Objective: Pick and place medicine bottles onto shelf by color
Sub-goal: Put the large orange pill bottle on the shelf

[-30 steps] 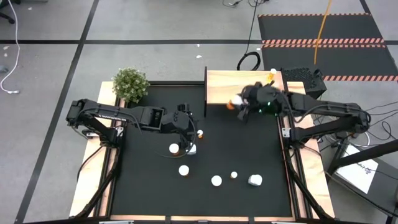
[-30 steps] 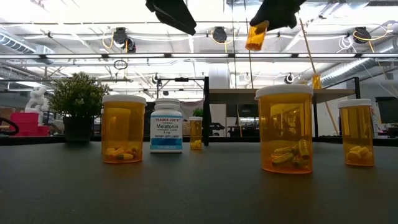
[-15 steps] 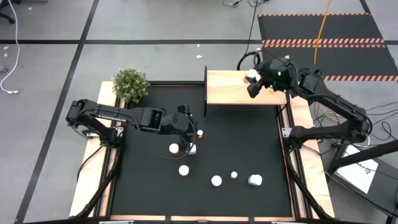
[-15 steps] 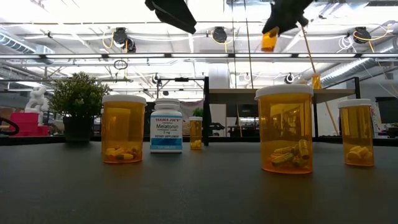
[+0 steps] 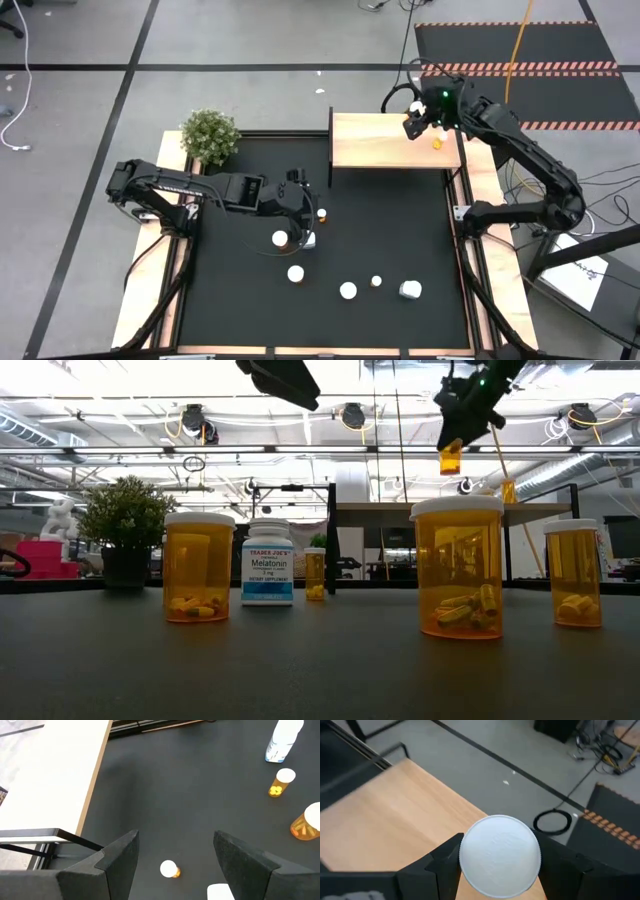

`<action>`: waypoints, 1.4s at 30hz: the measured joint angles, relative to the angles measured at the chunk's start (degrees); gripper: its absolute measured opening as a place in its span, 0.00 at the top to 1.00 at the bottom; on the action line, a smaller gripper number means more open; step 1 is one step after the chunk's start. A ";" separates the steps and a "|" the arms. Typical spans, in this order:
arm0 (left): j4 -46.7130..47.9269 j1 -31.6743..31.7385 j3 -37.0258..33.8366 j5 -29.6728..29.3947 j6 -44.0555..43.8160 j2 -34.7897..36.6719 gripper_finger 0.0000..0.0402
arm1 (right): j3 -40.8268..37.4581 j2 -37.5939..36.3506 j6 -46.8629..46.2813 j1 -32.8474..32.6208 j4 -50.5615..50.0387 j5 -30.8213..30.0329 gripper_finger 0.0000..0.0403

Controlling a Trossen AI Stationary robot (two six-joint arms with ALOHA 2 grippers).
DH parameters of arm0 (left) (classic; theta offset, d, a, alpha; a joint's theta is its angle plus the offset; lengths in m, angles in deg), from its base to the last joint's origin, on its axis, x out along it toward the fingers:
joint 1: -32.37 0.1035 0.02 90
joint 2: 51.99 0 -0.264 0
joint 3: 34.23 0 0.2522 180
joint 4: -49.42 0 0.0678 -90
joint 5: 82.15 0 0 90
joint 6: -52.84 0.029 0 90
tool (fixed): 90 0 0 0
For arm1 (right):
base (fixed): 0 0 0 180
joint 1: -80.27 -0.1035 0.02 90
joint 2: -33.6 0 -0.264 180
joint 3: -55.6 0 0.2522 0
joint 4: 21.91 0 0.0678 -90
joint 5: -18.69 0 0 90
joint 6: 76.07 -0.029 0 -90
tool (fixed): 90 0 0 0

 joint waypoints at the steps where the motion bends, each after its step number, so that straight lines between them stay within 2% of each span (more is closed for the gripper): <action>1: 0.00 0.00 0.00 0.00 -0.06 -0.02 0.37 | 0.00 0.50 0.01 0.43 0.01 0.00 0.47; 15: 0.02 0.00 0.00 0.00 -0.61 -0.05 0.36 | -0.01 4.73 -1.77 2.22 0.08 0.00 0.47; 27: 0.02 0.00 0.00 0.00 -1.03 -0.07 0.36 | -7.36 5.03 -3.28 3.46 7.91 -0.07 0.47; 42: 0.00 -0.02 0.00 0.02 -0.96 -0.09 0.37 | -7.96 5.58 -3.91 5.67 7.73 -0.11 0.47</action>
